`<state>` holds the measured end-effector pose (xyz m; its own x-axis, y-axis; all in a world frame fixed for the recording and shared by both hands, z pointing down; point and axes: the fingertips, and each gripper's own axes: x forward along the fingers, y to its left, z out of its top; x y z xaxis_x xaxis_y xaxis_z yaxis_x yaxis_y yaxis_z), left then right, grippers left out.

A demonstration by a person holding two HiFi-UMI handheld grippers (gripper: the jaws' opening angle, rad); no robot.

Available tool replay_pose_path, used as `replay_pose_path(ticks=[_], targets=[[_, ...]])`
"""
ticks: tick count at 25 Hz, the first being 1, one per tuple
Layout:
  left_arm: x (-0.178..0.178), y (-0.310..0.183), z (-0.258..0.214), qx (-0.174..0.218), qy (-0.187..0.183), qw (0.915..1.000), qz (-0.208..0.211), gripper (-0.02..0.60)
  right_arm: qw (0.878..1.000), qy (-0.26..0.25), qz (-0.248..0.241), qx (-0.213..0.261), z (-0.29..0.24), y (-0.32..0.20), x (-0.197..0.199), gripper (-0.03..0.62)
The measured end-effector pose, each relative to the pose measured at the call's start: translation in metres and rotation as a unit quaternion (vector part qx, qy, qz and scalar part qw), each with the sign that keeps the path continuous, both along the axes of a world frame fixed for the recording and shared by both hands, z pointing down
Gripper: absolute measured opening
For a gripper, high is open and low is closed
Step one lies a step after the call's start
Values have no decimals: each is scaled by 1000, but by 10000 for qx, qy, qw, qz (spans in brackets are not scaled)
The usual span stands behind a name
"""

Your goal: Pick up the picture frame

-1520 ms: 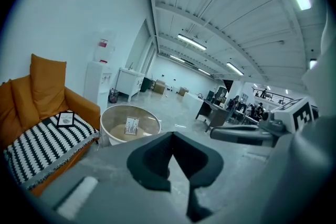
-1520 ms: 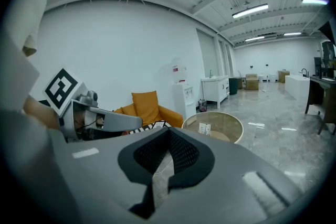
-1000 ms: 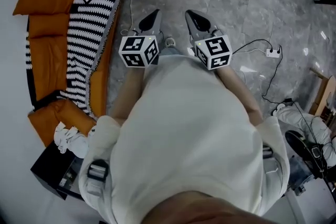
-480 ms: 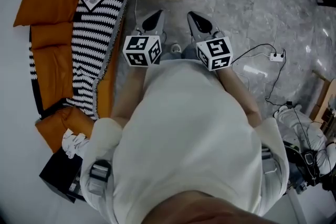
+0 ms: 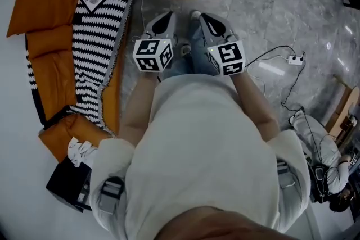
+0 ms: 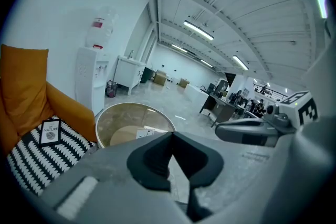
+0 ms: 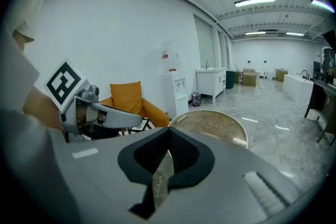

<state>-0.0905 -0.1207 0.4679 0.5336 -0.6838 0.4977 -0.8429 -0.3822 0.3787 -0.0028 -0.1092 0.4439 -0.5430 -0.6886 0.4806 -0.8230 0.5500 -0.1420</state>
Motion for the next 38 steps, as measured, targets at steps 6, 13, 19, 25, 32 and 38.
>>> replay_pose_path(ticks=[6, 13, 19, 25, 32, 38], targets=[[5, -39, 43, -234, -54, 9997, 11, 0, 9997, 154, -100, -182, 40, -49, 5, 0], [6, -84, 104, -620, -243, 9978, -59, 0, 9981, 110, -101, -604, 98, -101, 13, 0], [9, -118, 153, -813, -390, 9959, -103, 0, 9957, 174, -181, -896, 147, -137, 13, 0], [7, -140, 204, -1130, -596, 9918, -4, 28, 9918, 238, -160, -1244, 195, -158, 15, 23], [15, -161, 256, -1383, -910, 9858, 298, 159, 9854, 333, -271, -1645, 249, -178, 17, 111], [24, -173, 297, -1537, -1073, 9805, 588, 198, 9804, 416, -383, -1888, 296, -193, 10, 180]])
